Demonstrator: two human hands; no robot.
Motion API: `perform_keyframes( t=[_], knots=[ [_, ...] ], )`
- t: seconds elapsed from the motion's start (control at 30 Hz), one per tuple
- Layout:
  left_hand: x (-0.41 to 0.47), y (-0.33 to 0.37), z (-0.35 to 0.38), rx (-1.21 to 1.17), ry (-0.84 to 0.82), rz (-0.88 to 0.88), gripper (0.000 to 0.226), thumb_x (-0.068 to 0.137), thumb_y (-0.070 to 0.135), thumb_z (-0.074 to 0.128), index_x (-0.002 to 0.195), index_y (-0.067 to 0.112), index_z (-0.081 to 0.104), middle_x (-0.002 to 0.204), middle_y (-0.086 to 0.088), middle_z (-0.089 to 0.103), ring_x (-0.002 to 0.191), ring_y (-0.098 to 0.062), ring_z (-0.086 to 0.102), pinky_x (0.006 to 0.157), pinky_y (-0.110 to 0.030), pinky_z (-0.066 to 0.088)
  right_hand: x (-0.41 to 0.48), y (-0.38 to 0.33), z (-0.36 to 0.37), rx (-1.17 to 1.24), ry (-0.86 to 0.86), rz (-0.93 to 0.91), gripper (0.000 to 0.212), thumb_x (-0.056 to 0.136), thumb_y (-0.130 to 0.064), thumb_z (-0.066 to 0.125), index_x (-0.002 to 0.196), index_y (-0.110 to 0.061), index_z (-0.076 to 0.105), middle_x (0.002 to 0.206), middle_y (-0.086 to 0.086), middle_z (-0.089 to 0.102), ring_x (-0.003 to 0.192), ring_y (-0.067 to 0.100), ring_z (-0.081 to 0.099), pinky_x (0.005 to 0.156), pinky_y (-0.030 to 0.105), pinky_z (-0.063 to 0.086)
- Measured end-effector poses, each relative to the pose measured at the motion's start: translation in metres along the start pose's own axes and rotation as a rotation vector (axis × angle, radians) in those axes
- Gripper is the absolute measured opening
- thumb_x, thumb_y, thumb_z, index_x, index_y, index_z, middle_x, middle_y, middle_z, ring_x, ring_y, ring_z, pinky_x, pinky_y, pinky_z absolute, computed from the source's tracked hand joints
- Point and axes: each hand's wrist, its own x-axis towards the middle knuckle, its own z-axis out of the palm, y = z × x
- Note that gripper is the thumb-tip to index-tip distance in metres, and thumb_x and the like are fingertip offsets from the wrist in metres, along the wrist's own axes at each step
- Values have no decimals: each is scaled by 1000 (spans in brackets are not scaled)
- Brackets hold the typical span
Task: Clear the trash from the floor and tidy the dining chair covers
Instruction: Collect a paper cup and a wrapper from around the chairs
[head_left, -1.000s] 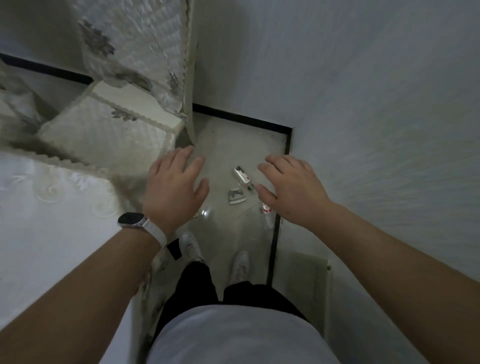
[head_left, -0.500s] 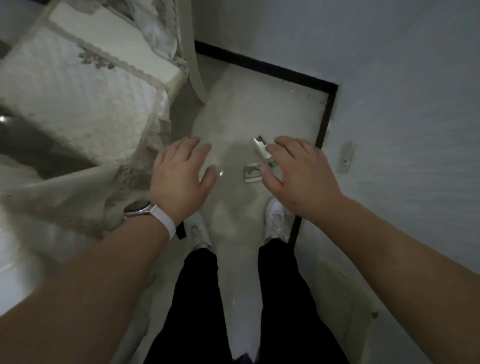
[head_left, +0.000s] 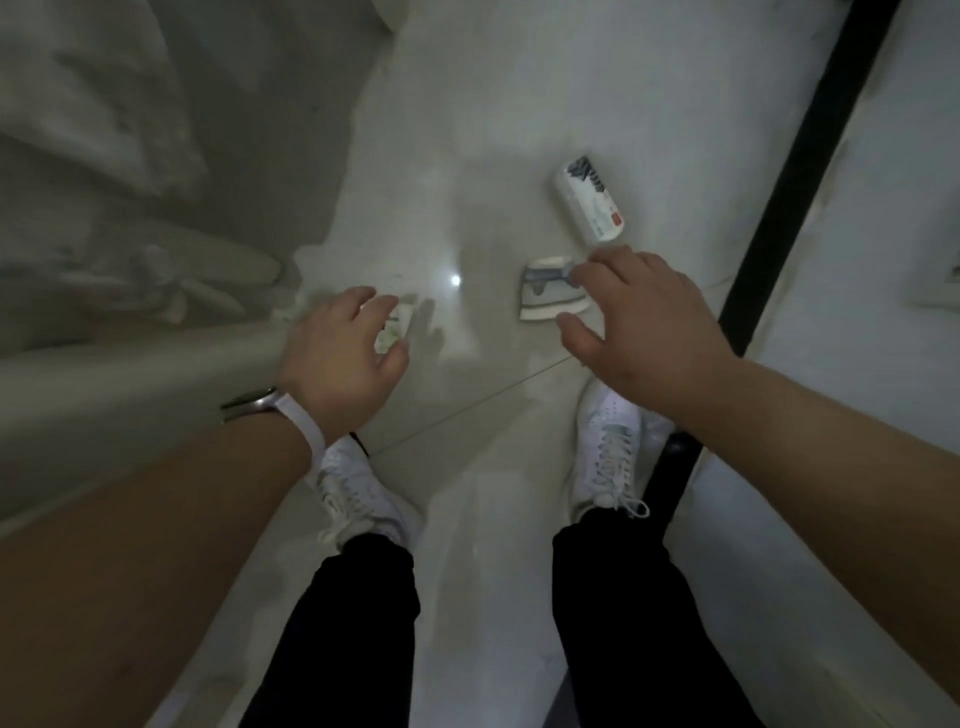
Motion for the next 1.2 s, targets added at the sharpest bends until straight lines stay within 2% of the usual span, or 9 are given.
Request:
perform_keyframes(
  t=[0.13, 0.3, 0.47, 0.57, 0.7, 0.8, 0.93, 1.0, 1.2],
  knots=[
    [33, -39, 77, 27, -55, -24, 59, 81, 41, 48, 129, 7, 60, 132, -20, 58, 115, -41, 56, 94, -49, 47, 34, 29, 80, -36, -25, -9, 53, 83, -46, 45, 118, -10, 61, 120, 13, 59, 103, 38, 56, 81, 47, 48],
    [63, -82, 143, 34, -100, -80, 76, 79, 55, 36, 135, 7, 54, 137, -21, 52, 122, -42, 51, 101, -50, 42, 81, 65, 150, -106, -119, -38, 64, 78, -54, 43, 123, -10, 56, 127, 18, 54, 106, 41, 55, 87, 51, 48],
    [75, -114, 187, 25, -40, -45, 75, 76, 49, 54, 139, 8, 49, 142, -24, 45, 125, -44, 46, 105, -47, 36, 113, 96, 191, -137, -170, 72, 80, 80, -45, 68, 146, -14, 34, 152, 19, 30, 136, 42, 31, 108, 55, 34],
    [71, -121, 201, 21, -50, -85, 82, 69, 56, 53, 138, 13, 50, 139, -23, 45, 119, -46, 46, 98, -50, 41, 117, 105, 201, -105, -224, 110, 83, 77, -34, 75, 145, -10, 33, 149, 23, 29, 133, 46, 32, 108, 52, 32],
    [76, -125, 206, 58, -21, -88, 84, 63, 57, 79, 130, 12, 57, 118, -24, 53, 104, -45, 50, 86, -48, 42, 116, 110, 209, -127, -220, 79, 72, 75, -28, 77, 134, -3, 45, 137, 25, 40, 116, 48, 44, 95, 53, 43],
    [84, -127, 205, -6, -49, -184, 72, 58, 40, 91, 116, 8, 63, 108, -24, 56, 100, -43, 52, 83, -44, 38, 120, 107, 208, -125, -183, 64, 60, 75, -31, 78, 118, 0, 51, 125, 24, 46, 105, 45, 49, 81, 52, 49],
    [93, -120, 191, -27, -151, -218, 39, 69, 28, 86, 86, 11, 55, 100, -19, 52, 96, -38, 49, 79, -41, 33, 121, 92, 203, -34, -196, 99, 43, 80, -28, 72, 107, -7, 45, 107, 16, 53, 92, 38, 54, 72, 44, 48],
    [93, -115, 183, -102, -227, -279, 40, 76, 29, 81, 77, 19, 42, 86, -7, 48, 85, -31, 49, 69, -36, 32, 120, 83, 200, 19, -209, 110, 34, 83, -24, 68, 104, -11, 44, 100, 10, 53, 86, 32, 54, 73, 43, 48],
    [79, -81, 144, -236, -130, -232, 27, 89, 32, 68, 88, 15, 47, 74, -5, 56, 72, -31, 56, 64, -40, 45, 105, 54, 174, 183, -125, 109, 27, 85, -25, 61, 104, -10, 50, 95, -1, 45, 81, 20, 46, 68, 34, 37]
  ],
)
